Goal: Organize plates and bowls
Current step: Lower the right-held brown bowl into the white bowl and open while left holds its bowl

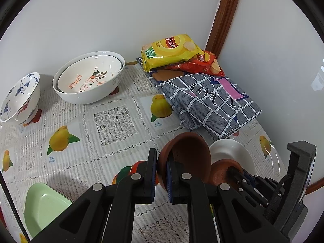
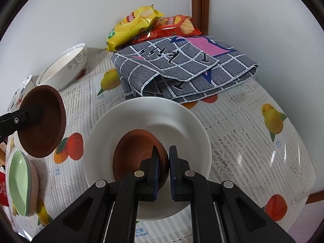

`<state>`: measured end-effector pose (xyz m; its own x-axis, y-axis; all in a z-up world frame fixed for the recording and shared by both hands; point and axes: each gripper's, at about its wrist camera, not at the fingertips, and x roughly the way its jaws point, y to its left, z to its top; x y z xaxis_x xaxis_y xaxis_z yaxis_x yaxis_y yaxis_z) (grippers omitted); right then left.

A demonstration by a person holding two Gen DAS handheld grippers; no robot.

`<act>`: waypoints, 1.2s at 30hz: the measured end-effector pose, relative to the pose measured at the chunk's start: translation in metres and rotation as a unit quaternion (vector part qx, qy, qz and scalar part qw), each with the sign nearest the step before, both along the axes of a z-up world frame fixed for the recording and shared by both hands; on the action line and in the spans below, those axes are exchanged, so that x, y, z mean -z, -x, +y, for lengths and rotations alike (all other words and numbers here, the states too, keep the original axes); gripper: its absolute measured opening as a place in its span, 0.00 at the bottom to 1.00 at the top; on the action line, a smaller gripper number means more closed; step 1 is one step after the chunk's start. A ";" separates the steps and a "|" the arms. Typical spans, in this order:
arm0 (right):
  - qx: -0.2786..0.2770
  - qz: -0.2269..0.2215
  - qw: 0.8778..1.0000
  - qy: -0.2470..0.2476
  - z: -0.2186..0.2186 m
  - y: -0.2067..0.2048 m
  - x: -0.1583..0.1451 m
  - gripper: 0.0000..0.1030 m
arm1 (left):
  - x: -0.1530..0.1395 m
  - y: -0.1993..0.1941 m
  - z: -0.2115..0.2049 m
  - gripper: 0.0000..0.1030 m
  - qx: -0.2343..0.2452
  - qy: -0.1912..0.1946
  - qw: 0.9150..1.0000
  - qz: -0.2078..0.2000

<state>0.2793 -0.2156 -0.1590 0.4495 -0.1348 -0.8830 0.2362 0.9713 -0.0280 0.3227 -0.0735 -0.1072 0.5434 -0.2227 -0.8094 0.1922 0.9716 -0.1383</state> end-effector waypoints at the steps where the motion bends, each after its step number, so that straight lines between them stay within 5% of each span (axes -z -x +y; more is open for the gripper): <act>1: 0.000 0.001 1.000 0.010 0.001 0.000 0.000 0.09 | 0.000 0.000 0.000 0.09 0.000 0.000 1.000 0.000; 18: -0.020 0.011 0.998 0.062 0.010 -0.005 0.007 0.10 | -0.002 -0.002 0.004 0.09 -0.006 0.005 1.000 0.002; 26: -0.033 0.012 0.992 0.117 0.019 -0.005 0.007 0.32 | -0.002 -0.002 0.005 0.09 -0.007 0.006 1.000 0.002; 36: -0.006 -0.030 0.998 0.061 0.001 0.005 -0.019 0.35 | -0.003 -0.002 0.005 0.09 -0.008 0.007 1.000 0.001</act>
<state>0.2744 -0.2146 -0.1397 0.5035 -0.2335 -0.8318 0.2294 0.9644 -0.1318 0.3247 -0.0689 -0.1043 0.5459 -0.2249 -0.8071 0.1760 0.9726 -0.1520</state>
